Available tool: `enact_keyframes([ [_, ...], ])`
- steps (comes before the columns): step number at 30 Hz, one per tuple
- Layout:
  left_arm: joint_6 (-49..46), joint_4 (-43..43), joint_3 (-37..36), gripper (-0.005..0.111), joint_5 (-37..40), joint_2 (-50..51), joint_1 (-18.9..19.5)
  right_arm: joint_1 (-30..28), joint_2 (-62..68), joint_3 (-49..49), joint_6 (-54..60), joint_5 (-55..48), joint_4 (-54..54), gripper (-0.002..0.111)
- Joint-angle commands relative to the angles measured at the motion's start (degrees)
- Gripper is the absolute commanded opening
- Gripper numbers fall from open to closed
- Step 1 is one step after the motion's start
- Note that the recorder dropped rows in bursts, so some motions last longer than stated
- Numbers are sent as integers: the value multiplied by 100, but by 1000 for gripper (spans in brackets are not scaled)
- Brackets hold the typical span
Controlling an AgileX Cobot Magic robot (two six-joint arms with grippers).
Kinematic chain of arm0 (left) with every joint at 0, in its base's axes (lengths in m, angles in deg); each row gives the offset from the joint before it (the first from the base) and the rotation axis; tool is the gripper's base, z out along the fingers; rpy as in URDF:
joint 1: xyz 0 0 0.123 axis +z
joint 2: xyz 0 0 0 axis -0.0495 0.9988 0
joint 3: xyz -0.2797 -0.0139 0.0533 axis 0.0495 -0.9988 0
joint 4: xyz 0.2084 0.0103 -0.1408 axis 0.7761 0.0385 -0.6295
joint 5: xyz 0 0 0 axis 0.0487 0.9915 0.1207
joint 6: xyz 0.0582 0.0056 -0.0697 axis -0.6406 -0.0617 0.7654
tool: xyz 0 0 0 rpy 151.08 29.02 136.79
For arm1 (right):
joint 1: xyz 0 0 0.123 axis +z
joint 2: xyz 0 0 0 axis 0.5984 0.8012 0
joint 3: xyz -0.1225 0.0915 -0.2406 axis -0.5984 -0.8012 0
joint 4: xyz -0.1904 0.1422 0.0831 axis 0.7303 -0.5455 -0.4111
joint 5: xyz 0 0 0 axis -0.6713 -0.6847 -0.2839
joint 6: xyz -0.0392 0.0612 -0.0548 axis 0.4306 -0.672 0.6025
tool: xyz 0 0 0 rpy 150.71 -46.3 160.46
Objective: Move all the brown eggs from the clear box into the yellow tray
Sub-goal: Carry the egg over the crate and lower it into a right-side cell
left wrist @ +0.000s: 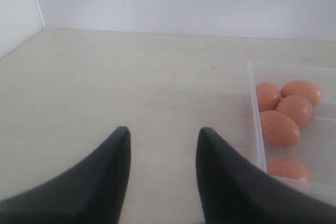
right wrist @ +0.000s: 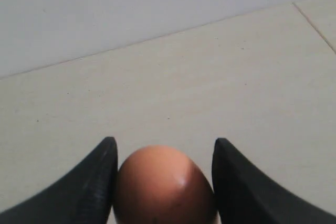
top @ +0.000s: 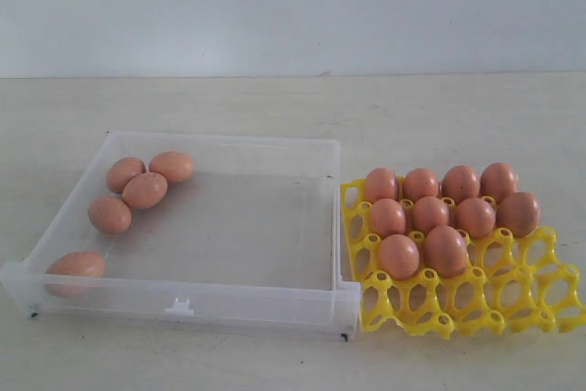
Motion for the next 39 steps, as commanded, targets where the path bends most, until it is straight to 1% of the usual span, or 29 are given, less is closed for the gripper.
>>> enact_keyframes([
  [1, 8, 14, -17, 13, 0, 17, -45, 756, -68, 420, 1228, 1521, -22, 0],
  [2, 8, 14, -17, 5, 0, 17, -45, 1031, -79, 544, 1526, 1968, -22, 0],
  [3, 8, 14, -17, -4, -37, 17, -45, 1429, -79, 781, 1907, 2770, -22, 0],
  [4, -4, 42, -17, -4, -37, 17, -45, 1719, -79, 908, 1898, 3235, 236, 0],
  [5, -4, 42, -17, -4, -37, 17, -45, 2057, -56, 1136, 1592, 3873, 1084, 0],
  [6, -4, 42, -17, -4, -37, 17, -45, 2254, -56, 1277, 1021, 4273, 1726, 0],
  [7, -4, 159, -17, -4, -37, 17, -45, 2416, -56, 1448, -22, 4628, 2593, 0],
  [8, -4, 317, -17, -4, -37, 17, -45, 2461, -56, 1588, -1040, 4714, 3126, 0],
  [9, -4, 430, -17, -4, -10, 17, -45, 2461, -56, 1792, -2776, 4611, 3773, 0],
  [10, -4, 430, -17, -4, 20, 17, -45, 2461, -56, 1867, -3570, 4543, 4029, 0],
  [11, -4, 430, -17, -2, 33, 17, -45, 2449, -56, 1955, -4768, 4397, 4371, 0],
  [13, -4, 430, -17, 6, 43, 17, -45, 2449, -56, 2006, -6172, 4179, 4764, 0],
  [14, -4, 430, -17, 11, 43, 17, -45, 2449, -68, 2006, -7090, 3928, 5008, 0],
  [16, 66, 430, -17, 26, 43, 17, -45, 2449, -68, 2006, -8077, 3295, 5477, 0],
  [18, 88, 430, -17, 42, 57, 17, -45, 2449, -68, 1990, -8840, 2685, 6486, 0],
  [19, 88, 430, -17, 48, 70, 17, -45, 2465, -77, 1912, -9147, 2605, 7184, 0],
  [21, 88, 430, -17, 57, 137, 17, -45, 2511, -170, 1565, -10205, 2852, 8584, 0],
  [22, 88, 430, -17, 58, 149, 17, -45, 2511, -244, 1352, -10713, 3104, 9085, 0],
  [23, 88, 430, -17, 58, 161, 17, -45, 2511, -384, 970, -11478, 3592, 9850, 0],
  [24, 88, 430, -17, 58, 161, 17, -45, 2465, -489, 687, -11959, 3992, 10362, 0],
  [26, 88, 478, -17, 58, 161, 17, -45, 2288, -719, -70, -13131, 5205, 11696, 0],
  [29, 88, 495, -17, 58, 161, 17, -45, 1802, -808, -1106, -14434, 7207, 12946, 0],
  [31, 88, 522, -17, 58, 161, 17, -45, 1412, -788, -1817, -14928, 8136, 13400, 0],
  [35, 88, 604, -17, 56, 161, 17, -45, 577, -785, -3006, -14986, 8265, 13980, 0],
  [37, 88, 604, -17, 47, 161, 17, -45, 144, -785, -3375, -14928, 8265, 14569, 0],
  [39, 88, 594, -17, 30, 161, 17, -45, -155, -785, -3596, -14925, 8265, 15732, 0],
])
